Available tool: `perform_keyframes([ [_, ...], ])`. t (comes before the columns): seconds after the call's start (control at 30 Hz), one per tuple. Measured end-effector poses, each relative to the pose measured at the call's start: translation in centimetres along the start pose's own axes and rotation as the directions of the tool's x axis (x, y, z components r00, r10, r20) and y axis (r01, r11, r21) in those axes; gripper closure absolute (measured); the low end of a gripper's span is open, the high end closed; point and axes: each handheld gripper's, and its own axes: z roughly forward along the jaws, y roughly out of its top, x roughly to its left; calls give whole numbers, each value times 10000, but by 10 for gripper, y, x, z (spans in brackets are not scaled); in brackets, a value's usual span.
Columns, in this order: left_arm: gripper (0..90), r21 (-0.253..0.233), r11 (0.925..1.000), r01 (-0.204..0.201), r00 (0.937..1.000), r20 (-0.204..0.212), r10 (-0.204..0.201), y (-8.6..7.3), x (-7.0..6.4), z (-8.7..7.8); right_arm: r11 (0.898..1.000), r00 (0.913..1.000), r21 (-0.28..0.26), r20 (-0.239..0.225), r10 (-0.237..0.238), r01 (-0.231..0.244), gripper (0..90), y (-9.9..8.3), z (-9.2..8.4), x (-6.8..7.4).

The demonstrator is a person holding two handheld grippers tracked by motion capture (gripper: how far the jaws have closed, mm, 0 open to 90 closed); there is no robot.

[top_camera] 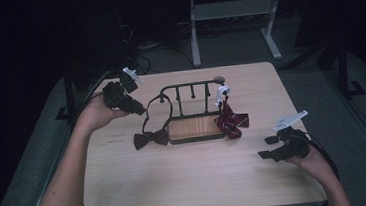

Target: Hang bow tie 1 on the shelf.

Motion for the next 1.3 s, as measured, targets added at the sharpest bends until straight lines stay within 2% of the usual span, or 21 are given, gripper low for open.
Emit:
perform_keyframes([
  [0.23, 700, -125, 9999, -73, 10000, -12, 73, -10, -6, 0, 10000, 10000, -23, 25, -49, 49, 337, -1, -1, -1],
  [0.43, 686, -159, 9996, -221, 9998, -14, 221, -15, -11, 1, 10000, 9999, -38, 52, 88, -88, 336, -2, -4, -2],
  [0.5, 679, -178, 9996, -213, 9998, -14, 213, -16, -13, 2, 10000, 10000, -51, 68, -3, 4, 336, -2, -4, -3],
  [0.97, 601, -348, 9991, -251, 9996, 133, 256, -35, -22, 11, 9998, 9998, -94, 81, 189, -189, 332, -3, -5, -4],
  [1.3, 553, -514, 9982, -297, 9994, 174, 306, -47, -30, 17, 10000, 9999, -20, 94, 88, -88, 331, -3, -4, -4],
])
